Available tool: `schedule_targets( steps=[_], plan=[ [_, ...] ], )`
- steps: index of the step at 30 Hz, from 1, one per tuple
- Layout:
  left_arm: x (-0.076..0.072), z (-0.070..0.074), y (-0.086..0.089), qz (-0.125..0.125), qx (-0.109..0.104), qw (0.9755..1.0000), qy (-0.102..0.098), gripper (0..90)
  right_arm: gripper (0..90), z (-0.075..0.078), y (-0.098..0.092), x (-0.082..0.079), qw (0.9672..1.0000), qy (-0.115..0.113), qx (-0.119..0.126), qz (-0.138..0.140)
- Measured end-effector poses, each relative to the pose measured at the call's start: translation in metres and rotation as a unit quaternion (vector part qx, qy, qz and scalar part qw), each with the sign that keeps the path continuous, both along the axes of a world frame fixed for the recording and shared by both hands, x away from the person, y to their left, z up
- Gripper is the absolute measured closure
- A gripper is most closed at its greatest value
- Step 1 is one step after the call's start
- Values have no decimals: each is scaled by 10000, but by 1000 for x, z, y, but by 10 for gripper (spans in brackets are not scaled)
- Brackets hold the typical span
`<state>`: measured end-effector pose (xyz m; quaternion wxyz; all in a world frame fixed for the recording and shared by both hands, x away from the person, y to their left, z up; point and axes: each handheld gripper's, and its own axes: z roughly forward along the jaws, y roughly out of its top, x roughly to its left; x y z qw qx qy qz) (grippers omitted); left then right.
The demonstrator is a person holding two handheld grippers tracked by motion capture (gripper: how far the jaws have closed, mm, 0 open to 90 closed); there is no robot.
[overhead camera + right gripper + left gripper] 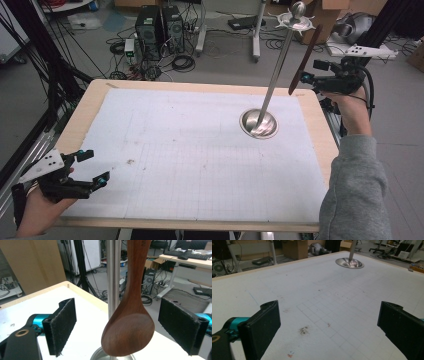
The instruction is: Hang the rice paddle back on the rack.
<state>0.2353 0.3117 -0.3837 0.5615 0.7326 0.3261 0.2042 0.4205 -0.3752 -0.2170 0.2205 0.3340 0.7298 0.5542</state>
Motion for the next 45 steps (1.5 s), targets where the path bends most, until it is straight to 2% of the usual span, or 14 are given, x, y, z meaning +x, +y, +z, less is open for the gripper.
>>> schedule_targets(
  steps=[6, 12, 21, 25, 28, 30, 32, 35, 39, 43, 45],
  plan=[
    [8, 1, -9, -139, 3, 9999, -1, 51, 104, -5, 1, -7, 10000, 52, -18, 12],
    [15, 3, -18, -265, -41, 9996, -10, 51, 104, -10, -3, -18, 10000, -37, 45, 1],
    [26, 4, -28, -383, -66, 9992, -35, 51, 104, -22, -5, -39, 9998, -73, -22, 174],
    [29, 3, -31, -426, -57, 9991, 3, 51, 104, -27, -8, -45, 9998, -61, 38, 194],
    [31, 4, -34, -476, -58, 9988, -13, 51, 104, -32, -10, -48, 9997, -14, 73, 229],
    [32, 5, -36, -507, -87, 9987, -17, 51, 104, -36, -11, -50, 9992, 124, 26, 388],
    [33, 4, -37, -516, -81, 9986, -16, 51, 104, -39, -10, -51, 9987, 138, -7, 491],
    [34, 4, -39, -521, -82, 9986, -15, 51, 104, -44, -10, -54, 9982, 119, 108, 584],
    [36, 6, -41, -548, -103, 9984, -64, 51, 104, -52, -11, -59, 9981, 87, 191, 576],
    [37, 6, -42, -558, -112, 9984, -57, 51, 104, -59, -13, -66, 9975, 53, 463, 529],
    [39, 6, -43, -554, -100, 9984, -43, 51, 104, -64, -13, -68, 9979, 43, 411, 499]
  ],
)
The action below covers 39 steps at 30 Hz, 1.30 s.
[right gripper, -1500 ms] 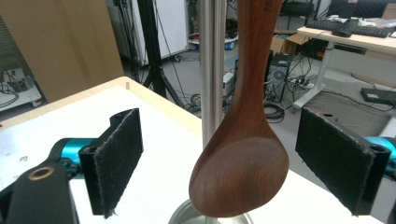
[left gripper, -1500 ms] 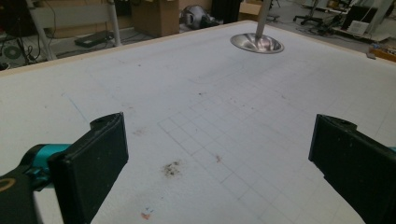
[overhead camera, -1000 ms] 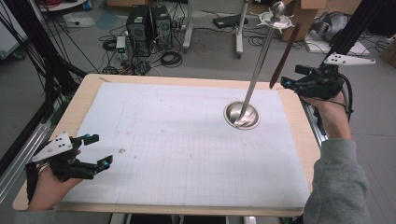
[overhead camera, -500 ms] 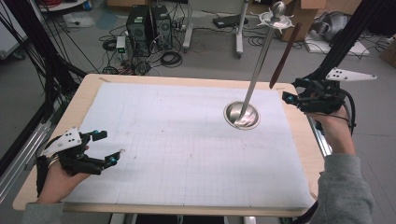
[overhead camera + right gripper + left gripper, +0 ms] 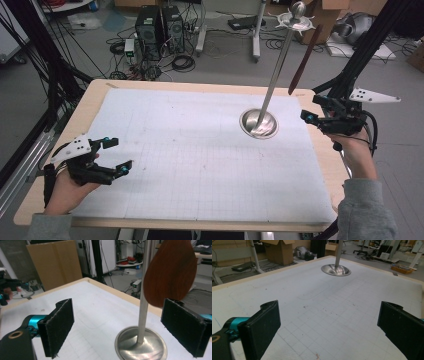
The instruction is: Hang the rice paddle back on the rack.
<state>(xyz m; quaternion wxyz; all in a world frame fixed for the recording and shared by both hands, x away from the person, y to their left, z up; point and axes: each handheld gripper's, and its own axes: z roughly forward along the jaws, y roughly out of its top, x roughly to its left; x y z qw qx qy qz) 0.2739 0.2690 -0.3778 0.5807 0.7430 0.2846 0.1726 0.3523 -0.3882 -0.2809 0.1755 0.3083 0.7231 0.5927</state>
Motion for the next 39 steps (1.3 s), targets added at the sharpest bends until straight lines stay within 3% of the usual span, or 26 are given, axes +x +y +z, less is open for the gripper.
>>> schedule_targets(
  steps=[12, 20, 24, 29, 39],
  plan=[
    [3, 0, -2, -22, -21, 10000, 1, 51, 104, -25, 5, -14, 9999, -71, -89, -69],
    [4, 2, 0, -18, -183, 9998, -60, 51, 104, -46, 7, -26, 9996, -88, -139, -215],
    [3, 4, 1, -93, -362, 9993, -54, 51, 104, -55, 4, -31, 9995, -99, -94, -285],
    [2, 5, 1, -67, -387, 9992, -66, 51, 104, -62, 4, -35, 9993, -142, -52, -347],
    [4, 3, 1, -60, -389, 9992, -42, 51, 104, -82, 15, -39, 9994, -3, -88, -328]
  ],
)
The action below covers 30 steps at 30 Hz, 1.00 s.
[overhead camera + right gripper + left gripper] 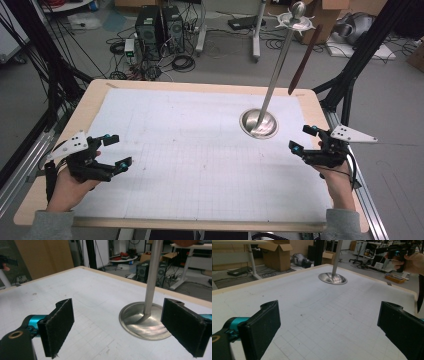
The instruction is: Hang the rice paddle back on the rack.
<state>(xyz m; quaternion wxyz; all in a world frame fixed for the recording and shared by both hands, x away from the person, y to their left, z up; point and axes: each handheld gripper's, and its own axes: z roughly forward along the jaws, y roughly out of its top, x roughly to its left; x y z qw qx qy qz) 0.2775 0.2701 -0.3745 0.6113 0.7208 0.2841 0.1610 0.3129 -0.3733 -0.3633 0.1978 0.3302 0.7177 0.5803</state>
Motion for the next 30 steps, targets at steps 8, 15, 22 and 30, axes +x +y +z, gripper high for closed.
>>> schedule_targets(
  steps=[8, 15, 22, 30],
  plan=[
    [0, 0, 0, -8, -2, 10000, -6, 51, 104, -9, 9, -6, 10000, 78, -57, -7],
    [0, 1, -2, -28, 13, 10000, -9, 51, 104, -19, 16, -9, 9998, 168, -79, -53],
    [0, 0, -2, -20, 40, 10000, -2, 51, 104, -29, 18, -14, 9996, 278, -39, -97],
    [-1, 1, -2, -21, 12, 10000, -3, 51, 104, -34, 15, -22, 9996, 256, 58, -111]
  ],
)
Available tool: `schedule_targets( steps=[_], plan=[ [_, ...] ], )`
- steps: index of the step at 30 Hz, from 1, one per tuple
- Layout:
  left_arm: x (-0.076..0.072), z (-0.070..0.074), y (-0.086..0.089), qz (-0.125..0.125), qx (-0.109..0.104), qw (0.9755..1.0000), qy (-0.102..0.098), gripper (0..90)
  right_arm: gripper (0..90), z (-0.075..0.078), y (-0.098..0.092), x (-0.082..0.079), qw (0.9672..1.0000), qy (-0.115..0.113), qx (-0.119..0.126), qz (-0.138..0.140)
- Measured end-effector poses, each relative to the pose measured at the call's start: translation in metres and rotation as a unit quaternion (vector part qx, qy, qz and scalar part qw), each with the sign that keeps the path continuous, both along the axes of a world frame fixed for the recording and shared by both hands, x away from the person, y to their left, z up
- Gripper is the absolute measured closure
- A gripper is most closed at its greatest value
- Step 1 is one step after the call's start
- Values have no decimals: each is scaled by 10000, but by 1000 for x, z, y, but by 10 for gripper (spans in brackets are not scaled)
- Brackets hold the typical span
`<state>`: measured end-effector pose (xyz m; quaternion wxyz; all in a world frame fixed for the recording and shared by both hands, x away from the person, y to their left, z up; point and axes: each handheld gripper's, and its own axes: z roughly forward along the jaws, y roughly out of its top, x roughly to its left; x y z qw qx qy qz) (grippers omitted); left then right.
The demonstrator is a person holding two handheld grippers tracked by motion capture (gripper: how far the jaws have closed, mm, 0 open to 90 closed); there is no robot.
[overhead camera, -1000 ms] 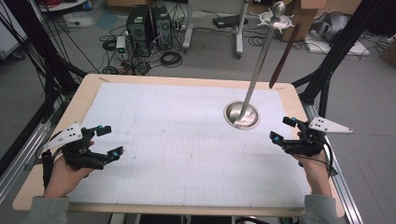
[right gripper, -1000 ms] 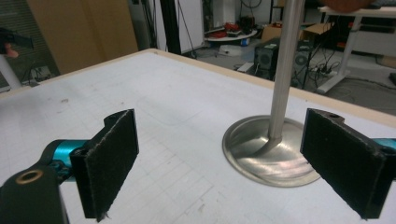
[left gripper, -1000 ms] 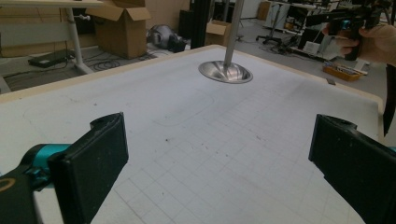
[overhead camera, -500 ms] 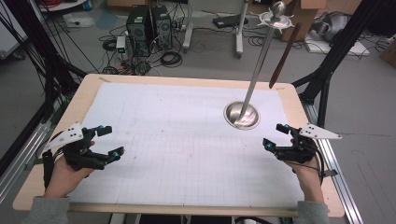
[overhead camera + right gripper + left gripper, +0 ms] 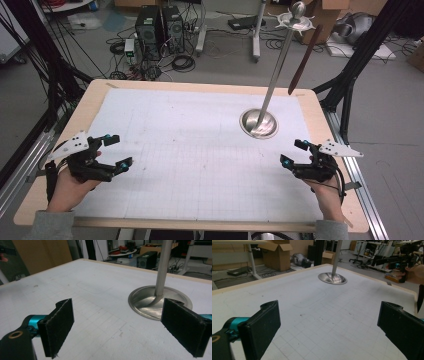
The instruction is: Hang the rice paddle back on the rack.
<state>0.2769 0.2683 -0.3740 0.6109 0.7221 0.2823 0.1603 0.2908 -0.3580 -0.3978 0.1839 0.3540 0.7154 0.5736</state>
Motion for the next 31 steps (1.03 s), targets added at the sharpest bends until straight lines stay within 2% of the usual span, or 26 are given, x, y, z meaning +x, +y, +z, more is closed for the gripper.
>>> schedule_targets(
  steps=[7, 12, 15, 20, 26, 31],
  plan=[
    [0, 0, 0, 0, 13, 10000, 2, 51, 104, -9, -3, -6, 10000, 43, 11, -41],
    [-1, 2, -1, -16, 20, 10000, -6, 51, 104, -22, -3, -6, 9997, 218, -43, -41],
    [-1, 2, -1, -17, 48, 10000, -5, 51, 104, -23, -5, -7, 9998, 172, 61, -93],
    [-1, 1, -4, -24, 67, 10000, -6, 51, 104, -28, -8, -8, 9994, 269, 129, -162],
    [-1, 1, -8, -51, 138, 9999, -24, 51, 104, -27, -12, -12, 9993, 193, 266, -162],
    [-1, 1, -6, 7, 120, 9999, -40, 51, 104, -27, -11, -12, 9994, 191, 258, -126]
  ],
)
